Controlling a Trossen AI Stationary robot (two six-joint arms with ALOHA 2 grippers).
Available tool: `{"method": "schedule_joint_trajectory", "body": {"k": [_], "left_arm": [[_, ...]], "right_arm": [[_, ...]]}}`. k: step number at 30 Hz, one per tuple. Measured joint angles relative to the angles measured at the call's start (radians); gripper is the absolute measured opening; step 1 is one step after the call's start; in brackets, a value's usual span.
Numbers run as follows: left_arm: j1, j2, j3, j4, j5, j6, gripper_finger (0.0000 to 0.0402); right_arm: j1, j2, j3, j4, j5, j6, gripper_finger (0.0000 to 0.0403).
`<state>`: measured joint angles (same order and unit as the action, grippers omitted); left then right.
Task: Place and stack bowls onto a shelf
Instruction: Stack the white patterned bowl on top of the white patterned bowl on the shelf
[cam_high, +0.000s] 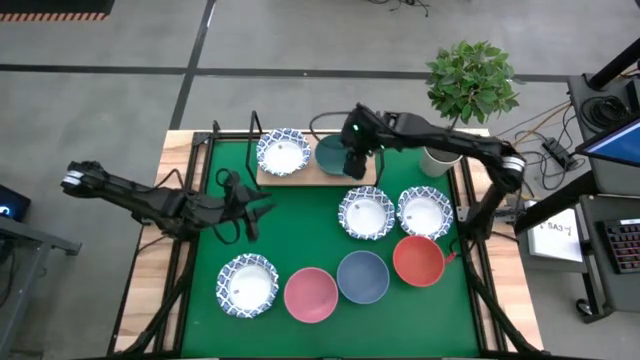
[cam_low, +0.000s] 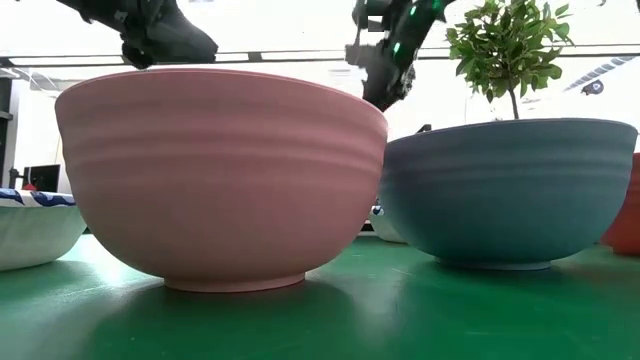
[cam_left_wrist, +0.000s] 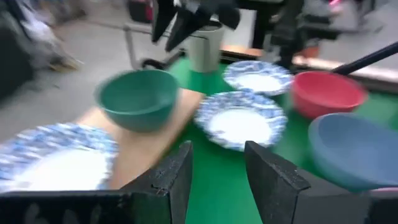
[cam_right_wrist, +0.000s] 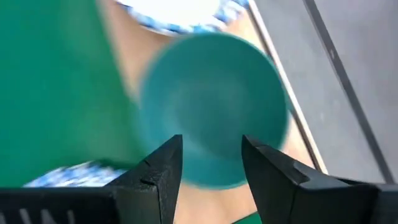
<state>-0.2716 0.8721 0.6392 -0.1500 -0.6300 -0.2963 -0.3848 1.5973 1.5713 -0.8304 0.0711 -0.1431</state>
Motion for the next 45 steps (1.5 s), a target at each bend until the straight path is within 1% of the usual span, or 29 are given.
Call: {"method": "schedule_joint_trajectory", "body": {"k": [2,4,8,11,15,16,18,22,25,28,30,33,36,40,45], "left_arm": [[-0.004,0.039,0.008,0.033,0.032,-0.058,0.0128],[-0.012,0.086,0.038,0.028,0.082,-0.101,0.0128],[-0.027,0.197,0.143,-0.031,0.182,-0.174,0.0128],[-0.036,0.295,0.258,-0.181,0.259,-0.249,0.0128],[-0.050,0.446,0.423,-0.428,0.322,-0.356,0.0128],[-0.054,0.485,0.459,-0.490,0.350,-0.377,0.0128],[-0.062,0.565,0.532,-0.609,0.440,-0.417,0.0128],[-0.080,0.711,0.677,-0.805,0.635,-0.472,0.0128],[-0.099,0.807,0.770,-0.923,0.732,-0.487,0.0128],[-0.134,0.879,0.852,-0.997,0.822,-0.492,0.0129],[-0.168,0.913,0.895,-1.030,0.831,-0.492,0.0133],[-0.211,0.942,0.925,-1.038,0.798,-0.499,0.0145],[-0.234,0.953,0.923,-1.038,0.767,-0.551,0.0162],[-0.268,0.974,0.908,-1.036,0.753,-0.643,0.0184],[-0.332,0.987,0.886,-1.034,0.733,-0.705,0.0198]], "right_arm": [[0.057,-0.060,-0.044,0.018,0.000,-0.002,0.0149],[0.114,-0.131,-0.111,0.064,0.000,0.002,0.0146],[0.232,-0.288,-0.304,0.227,-0.001,0.029,0.0140],[0.319,-0.395,-0.469,0.348,-0.001,0.070,0.0139],[0.422,-0.521,-0.667,0.497,0.000,0.119,0.0141],[0.444,-0.549,-0.710,0.535,0.000,0.126,0.0141],[0.481,-0.601,-0.788,0.603,0.002,0.149,0.0138],[0.526,-0.691,-0.905,0.702,0.008,0.179,0.0133],[0.542,-0.739,-0.977,0.780,0.008,0.177,0.0132],[0.542,-0.776,-1.017,0.835,0.008,0.149,0.0135],[0.542,-0.797,-1.023,0.842,0.009,0.135,0.0134],[0.542,-0.819,-1.023,0.842,0.008,0.114,0.0130],[0.542,-0.836,-1.020,0.829,-0.006,0.112,0.0128],[0.544,-0.851,-1.022,0.768,-0.084,0.125,0.0128],[0.544,-0.851,-1.023,0.780,-0.088,0.120,0.0128]]}}
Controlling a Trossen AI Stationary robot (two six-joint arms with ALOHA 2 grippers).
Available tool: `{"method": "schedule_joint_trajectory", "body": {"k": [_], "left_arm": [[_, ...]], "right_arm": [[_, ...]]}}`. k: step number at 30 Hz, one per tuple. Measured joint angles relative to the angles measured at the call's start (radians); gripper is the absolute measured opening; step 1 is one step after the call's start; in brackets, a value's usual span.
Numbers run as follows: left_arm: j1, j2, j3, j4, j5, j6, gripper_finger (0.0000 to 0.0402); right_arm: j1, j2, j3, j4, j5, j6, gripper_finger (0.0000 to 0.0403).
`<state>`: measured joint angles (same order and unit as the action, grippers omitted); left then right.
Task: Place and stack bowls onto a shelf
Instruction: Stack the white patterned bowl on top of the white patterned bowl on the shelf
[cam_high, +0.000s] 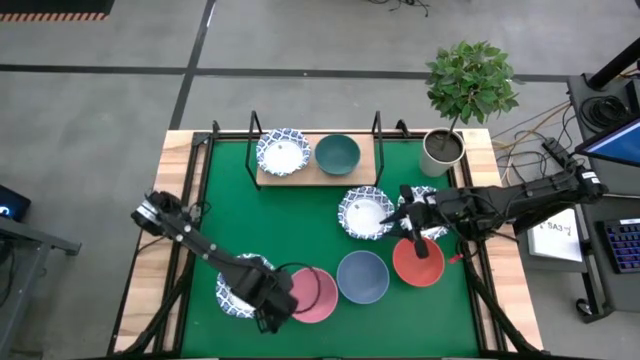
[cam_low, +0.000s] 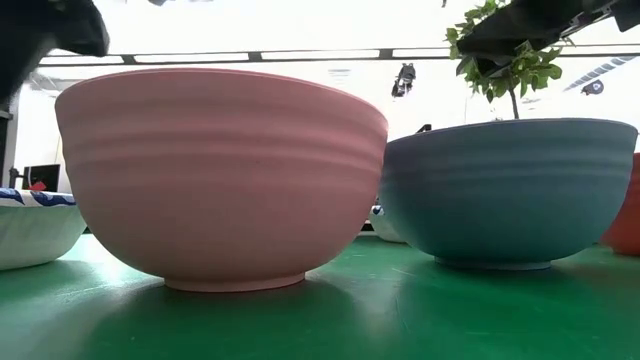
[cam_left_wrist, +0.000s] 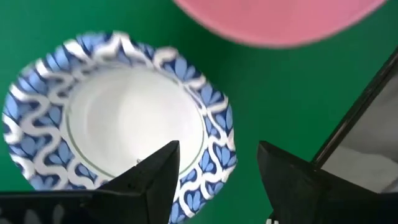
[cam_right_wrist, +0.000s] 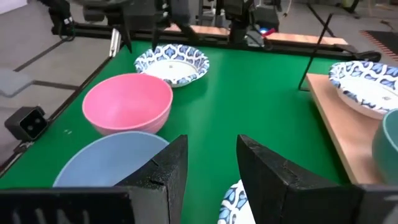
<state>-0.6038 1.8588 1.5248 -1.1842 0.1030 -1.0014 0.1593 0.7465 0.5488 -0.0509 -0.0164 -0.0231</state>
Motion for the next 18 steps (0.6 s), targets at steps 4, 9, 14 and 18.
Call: {"method": "schedule_joint_trajectory", "body": {"k": [4,9,14,18], "left_arm": [[-0.046,0.002,-0.018,0.016,-0.033,-0.090,0.0197],[-0.088,0.002,-0.040,0.080,-0.091,-0.178,0.0192],[-0.114,0.002,-0.100,0.173,-0.096,-0.216,0.0187],[-0.125,0.001,-0.146,0.179,-0.104,-0.246,0.0183]], "right_arm": [[0.000,0.000,0.000,0.003,-0.002,-0.001,0.0128],[0.000,0.000,0.000,0.005,-0.002,-0.003,0.0128],[0.000,0.000,0.000,0.012,-0.001,-0.003,0.0128],[0.000,0.001,0.001,0.011,-0.001,-0.007,0.0128]]}}
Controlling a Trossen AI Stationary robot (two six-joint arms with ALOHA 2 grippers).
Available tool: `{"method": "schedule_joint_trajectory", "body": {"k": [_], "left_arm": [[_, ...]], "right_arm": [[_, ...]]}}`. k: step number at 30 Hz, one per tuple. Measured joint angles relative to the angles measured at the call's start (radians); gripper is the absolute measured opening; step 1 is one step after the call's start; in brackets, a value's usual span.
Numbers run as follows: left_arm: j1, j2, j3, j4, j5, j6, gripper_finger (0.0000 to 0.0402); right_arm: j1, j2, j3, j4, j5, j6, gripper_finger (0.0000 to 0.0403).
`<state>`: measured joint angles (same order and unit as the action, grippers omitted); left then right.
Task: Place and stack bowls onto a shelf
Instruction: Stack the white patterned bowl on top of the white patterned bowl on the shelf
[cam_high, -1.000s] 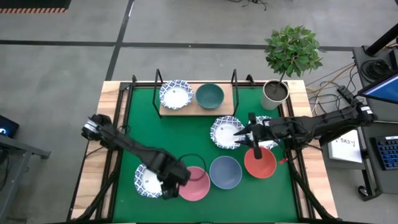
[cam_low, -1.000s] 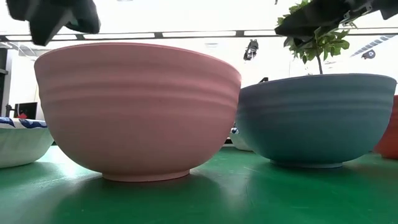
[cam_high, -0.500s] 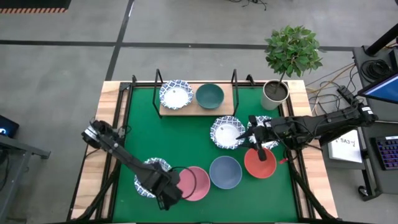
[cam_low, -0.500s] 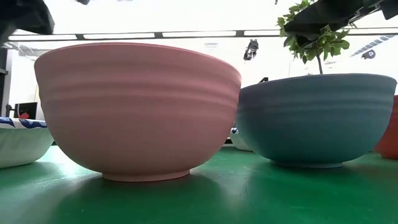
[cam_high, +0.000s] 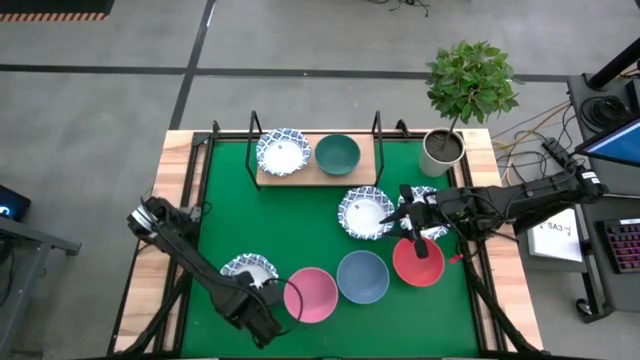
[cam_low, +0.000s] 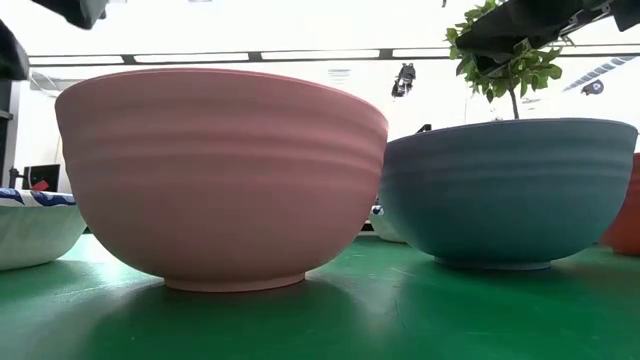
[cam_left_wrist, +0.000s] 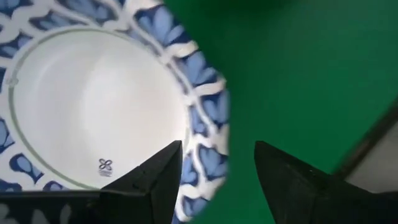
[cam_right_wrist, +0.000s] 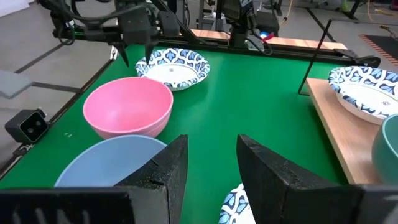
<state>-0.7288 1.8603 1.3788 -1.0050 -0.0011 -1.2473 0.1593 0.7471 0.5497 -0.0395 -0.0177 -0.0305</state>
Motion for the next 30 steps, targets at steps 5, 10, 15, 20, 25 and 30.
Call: {"method": "schedule_joint_trajectory", "body": {"k": [5,10,15,20,25,30], "left_arm": [[-0.007,0.000,-0.042,0.070,-0.028,-0.012,0.0177],[-0.010,0.000,-0.083,0.151,-0.027,-0.022,0.0169],[-0.011,0.000,-0.099,0.148,-0.027,-0.029,0.0148],[-0.011,0.000,-0.100,0.145,-0.025,-0.028,0.0085],[-0.011,-0.002,-0.091,0.137,0.022,-0.020,0.0010],[-0.003,-0.002,0.045,0.009,0.047,0.059,0.0004]], "right_arm": [[0.000,0.000,0.003,0.000,0.000,-0.009,0.0128],[0.000,0.000,0.003,0.000,0.000,-0.014,0.0128],[0.000,0.000,0.003,-0.001,0.000,-0.014,0.0128],[0.000,0.000,0.003,-0.003,0.001,-0.014,0.0128],[0.000,0.000,0.003,-0.004,0.001,-0.014,0.0128],[0.000,0.000,0.003,-0.004,0.001,-0.015,0.0128]]}}
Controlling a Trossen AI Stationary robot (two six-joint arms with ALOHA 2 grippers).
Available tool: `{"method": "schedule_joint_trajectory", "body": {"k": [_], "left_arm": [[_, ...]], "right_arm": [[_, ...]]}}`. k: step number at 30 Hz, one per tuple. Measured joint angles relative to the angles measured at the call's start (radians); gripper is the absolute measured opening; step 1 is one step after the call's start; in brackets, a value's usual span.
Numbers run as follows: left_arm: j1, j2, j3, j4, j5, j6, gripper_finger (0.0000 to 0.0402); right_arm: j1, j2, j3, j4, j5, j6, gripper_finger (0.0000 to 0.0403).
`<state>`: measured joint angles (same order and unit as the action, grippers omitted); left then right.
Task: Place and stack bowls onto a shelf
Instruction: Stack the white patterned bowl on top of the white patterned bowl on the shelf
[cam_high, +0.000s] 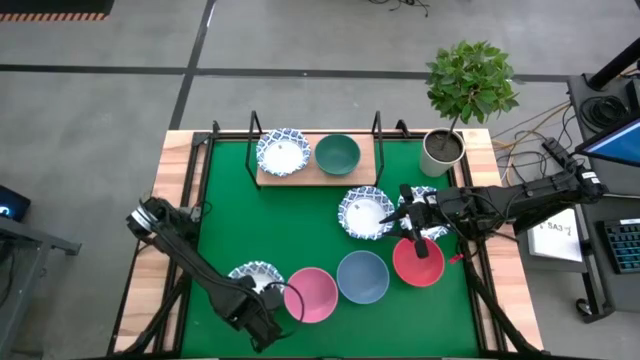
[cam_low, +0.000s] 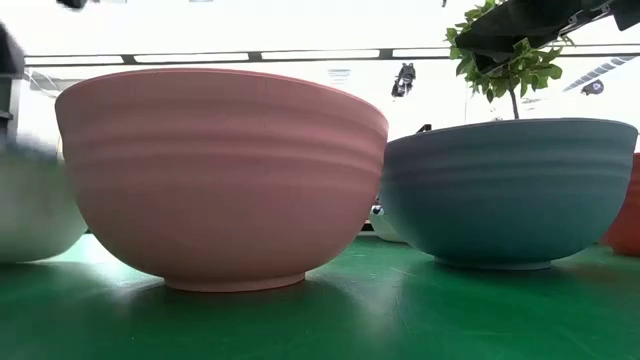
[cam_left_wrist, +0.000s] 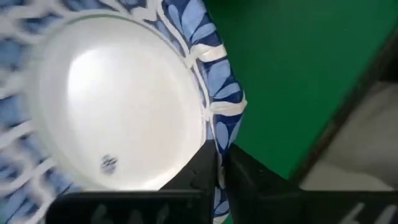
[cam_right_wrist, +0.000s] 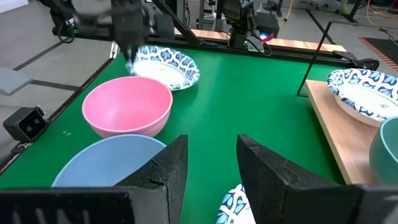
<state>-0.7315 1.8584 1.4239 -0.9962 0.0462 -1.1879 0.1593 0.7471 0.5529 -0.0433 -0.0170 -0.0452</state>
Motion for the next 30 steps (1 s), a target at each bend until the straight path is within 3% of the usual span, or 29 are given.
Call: {"method": "schedule_joint_trajectory", "body": {"k": [3,7,12,16,23,30], "left_arm": [[0.019,0.000,0.139,-0.188,-0.031,0.044,0.0002],[0.052,0.000,0.354,-0.399,-0.225,0.130,0.0001],[0.121,0.000,0.578,-0.529,-0.498,0.355,0.0001],[0.213,-0.001,0.682,-0.551,-0.613,0.618,0.0000],[0.456,-0.002,0.689,-0.578,-0.632,1.022,0.0000],[0.720,-0.048,0.520,-0.570,-0.625,1.142,0.0000]], "right_arm": [[0.000,0.000,0.000,0.000,0.000,0.000,0.0128],[0.000,0.000,0.001,0.000,0.001,-0.008,0.0128],[0.000,0.000,0.001,0.002,0.002,-0.020,0.0128],[0.000,0.000,0.001,0.003,0.002,-0.027,0.0128],[0.000,0.000,0.001,0.004,0.004,-0.036,0.0128],[0.000,0.000,0.001,-0.003,0.005,-0.037,0.0128]]}}
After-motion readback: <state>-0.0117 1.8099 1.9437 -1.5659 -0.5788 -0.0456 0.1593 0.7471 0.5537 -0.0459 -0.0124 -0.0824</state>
